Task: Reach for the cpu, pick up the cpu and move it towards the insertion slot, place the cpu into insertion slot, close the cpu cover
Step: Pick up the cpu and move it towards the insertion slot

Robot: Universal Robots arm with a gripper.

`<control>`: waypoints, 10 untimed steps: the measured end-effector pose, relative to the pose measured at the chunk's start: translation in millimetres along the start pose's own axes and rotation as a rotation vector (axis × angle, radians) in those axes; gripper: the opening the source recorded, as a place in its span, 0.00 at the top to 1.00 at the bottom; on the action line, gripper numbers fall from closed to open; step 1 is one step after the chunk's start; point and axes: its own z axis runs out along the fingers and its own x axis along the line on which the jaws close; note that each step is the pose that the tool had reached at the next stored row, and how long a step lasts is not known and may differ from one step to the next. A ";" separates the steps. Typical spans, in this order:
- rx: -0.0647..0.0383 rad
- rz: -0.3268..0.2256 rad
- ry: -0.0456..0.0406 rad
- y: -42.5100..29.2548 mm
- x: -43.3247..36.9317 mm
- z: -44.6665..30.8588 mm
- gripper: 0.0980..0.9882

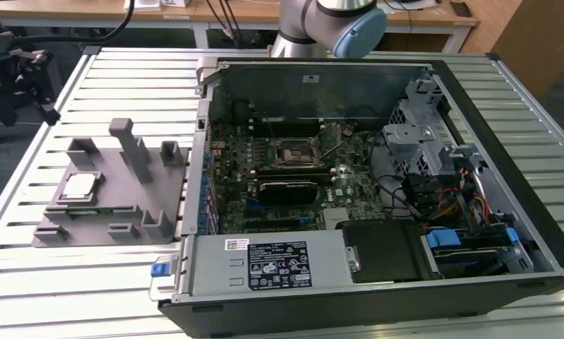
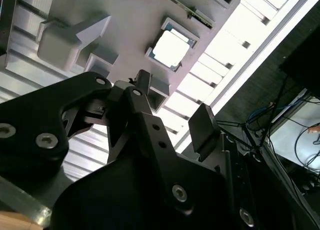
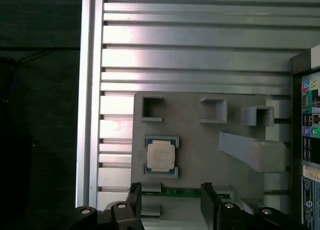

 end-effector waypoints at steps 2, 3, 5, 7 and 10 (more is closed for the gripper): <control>0.000 -0.001 0.0001 -0.2 0.0 3.6 0.45; 0.000 -0.001 0.0001 -0.3 0.0 5.5 0.45; 0.000 -0.001 0.0000 -0.4 0.0 9.2 0.45; 0.000 -0.002 0.0000 -0.5 0.0 12.8 0.45; 0.000 -0.004 0.0002 -1.1 0.0 18.1 0.37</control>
